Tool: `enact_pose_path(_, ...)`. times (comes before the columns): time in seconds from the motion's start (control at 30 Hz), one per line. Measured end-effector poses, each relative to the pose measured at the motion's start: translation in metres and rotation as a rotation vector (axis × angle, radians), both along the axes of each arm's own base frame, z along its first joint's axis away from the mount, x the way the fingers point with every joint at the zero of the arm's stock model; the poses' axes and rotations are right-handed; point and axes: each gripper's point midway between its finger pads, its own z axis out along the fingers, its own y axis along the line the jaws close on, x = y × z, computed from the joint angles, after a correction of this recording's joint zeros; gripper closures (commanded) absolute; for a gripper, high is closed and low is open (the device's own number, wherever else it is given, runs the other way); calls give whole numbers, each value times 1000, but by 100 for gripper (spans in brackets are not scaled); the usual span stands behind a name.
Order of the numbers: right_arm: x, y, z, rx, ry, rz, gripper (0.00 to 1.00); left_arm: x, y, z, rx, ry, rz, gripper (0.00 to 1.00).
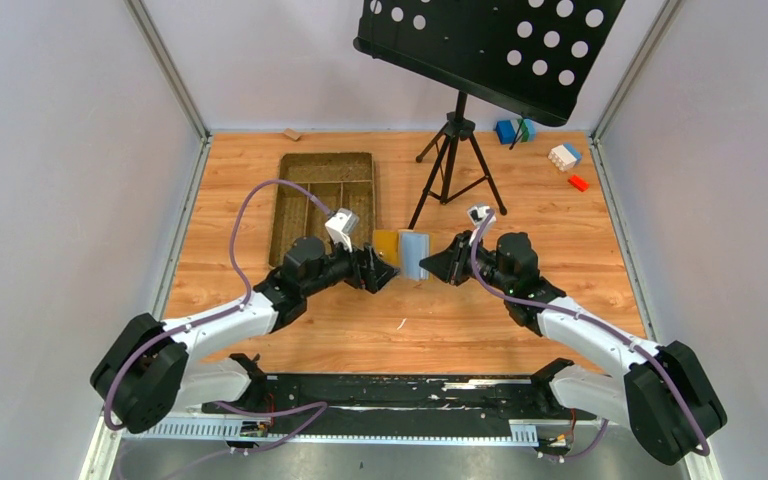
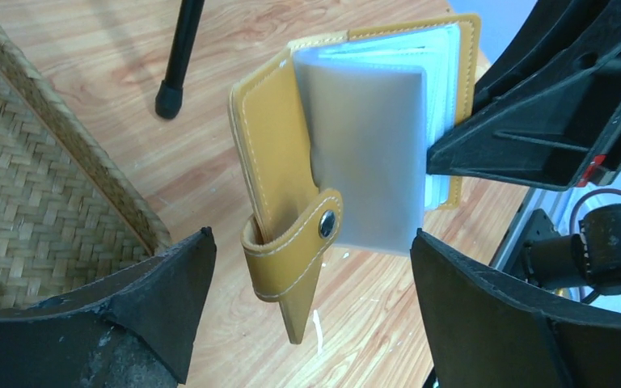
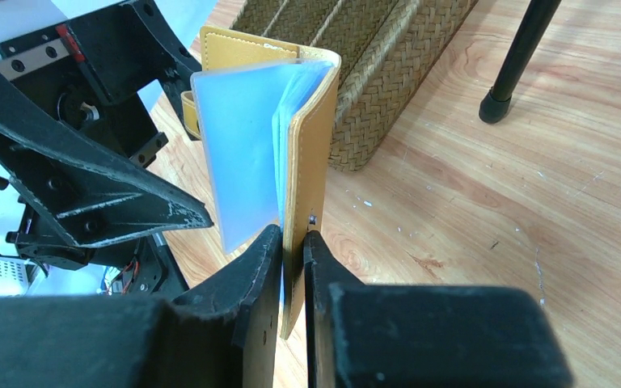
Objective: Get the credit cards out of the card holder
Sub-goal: Open the card holder at the center of the board.
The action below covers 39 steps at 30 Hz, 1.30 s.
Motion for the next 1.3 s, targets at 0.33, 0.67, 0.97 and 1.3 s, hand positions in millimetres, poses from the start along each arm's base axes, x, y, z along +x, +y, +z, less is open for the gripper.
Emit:
enact_pose_path(0.33,2,-4,-5,-20,19,-26,100,14,23,13,7,-32,163,0)
enact_pose_path(0.67,18,-15,-7,-47,64,-148,100,31,36,2,93,43,274,0)
enact_pose_path(0.97,46,-9,22,-57,93,-216,100,38,40,14,66,-11,310,0)
enact_pose_path(1.3,34,-18,-2,-102,146,-226,100,23,23,4,58,0,201,0)
